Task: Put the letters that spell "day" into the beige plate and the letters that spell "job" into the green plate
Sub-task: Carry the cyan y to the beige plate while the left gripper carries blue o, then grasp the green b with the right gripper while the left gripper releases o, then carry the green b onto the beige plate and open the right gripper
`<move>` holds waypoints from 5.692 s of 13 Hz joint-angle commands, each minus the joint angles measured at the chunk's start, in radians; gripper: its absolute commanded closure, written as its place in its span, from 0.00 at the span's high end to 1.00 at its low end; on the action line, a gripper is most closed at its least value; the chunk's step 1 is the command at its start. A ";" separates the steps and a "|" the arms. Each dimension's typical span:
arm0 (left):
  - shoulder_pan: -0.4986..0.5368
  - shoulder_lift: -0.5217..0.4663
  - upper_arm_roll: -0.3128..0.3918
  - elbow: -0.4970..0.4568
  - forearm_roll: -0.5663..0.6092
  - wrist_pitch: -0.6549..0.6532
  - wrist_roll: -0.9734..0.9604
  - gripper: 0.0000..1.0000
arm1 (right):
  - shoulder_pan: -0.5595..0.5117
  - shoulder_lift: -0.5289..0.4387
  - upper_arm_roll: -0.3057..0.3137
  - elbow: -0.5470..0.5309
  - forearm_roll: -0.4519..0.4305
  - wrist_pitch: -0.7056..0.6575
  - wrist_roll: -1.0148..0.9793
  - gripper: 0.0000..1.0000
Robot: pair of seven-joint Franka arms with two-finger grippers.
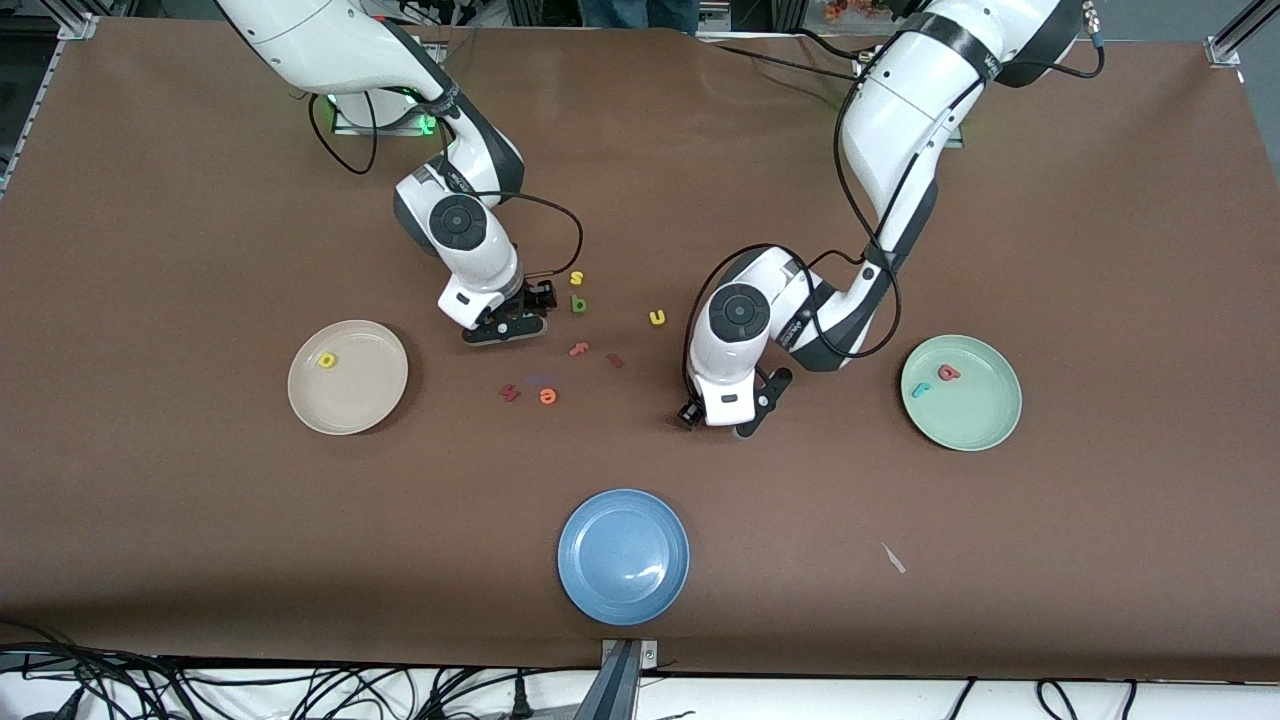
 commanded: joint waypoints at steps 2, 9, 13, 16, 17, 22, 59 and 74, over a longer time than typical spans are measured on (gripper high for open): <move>-0.008 0.026 0.006 0.034 0.039 -0.014 -0.016 0.56 | 0.012 -0.014 -0.003 -0.018 -0.025 0.016 0.030 0.53; -0.004 0.031 0.006 0.034 0.035 -0.015 -0.013 0.00 | 0.009 -0.031 -0.003 -0.018 -0.025 0.007 0.021 0.13; 0.041 -0.027 -0.005 0.034 0.027 -0.070 0.022 0.00 | -0.072 -0.141 -0.003 -0.009 -0.019 -0.161 -0.113 0.12; 0.155 -0.113 -0.052 0.031 -0.043 -0.213 0.197 0.00 | -0.176 -0.206 -0.006 -0.007 -0.011 -0.249 -0.334 0.12; 0.217 -0.141 -0.087 0.030 -0.062 -0.275 0.279 0.00 | -0.205 -0.211 -0.012 -0.003 -0.011 -0.269 -0.401 0.12; 0.476 -0.225 -0.189 0.017 -0.063 -0.654 0.732 0.00 | -0.281 -0.200 -0.150 0.002 -0.008 -0.242 -0.739 0.19; 0.699 -0.407 -0.287 0.138 0.044 -0.716 1.378 1.00 | 0.103 0.104 0.065 0.151 -0.120 -0.016 0.330 0.65; 0.416 -0.457 0.074 0.131 -0.173 -0.718 1.380 1.00 | -0.179 -0.121 0.117 0.151 -0.043 -0.343 -0.130 0.12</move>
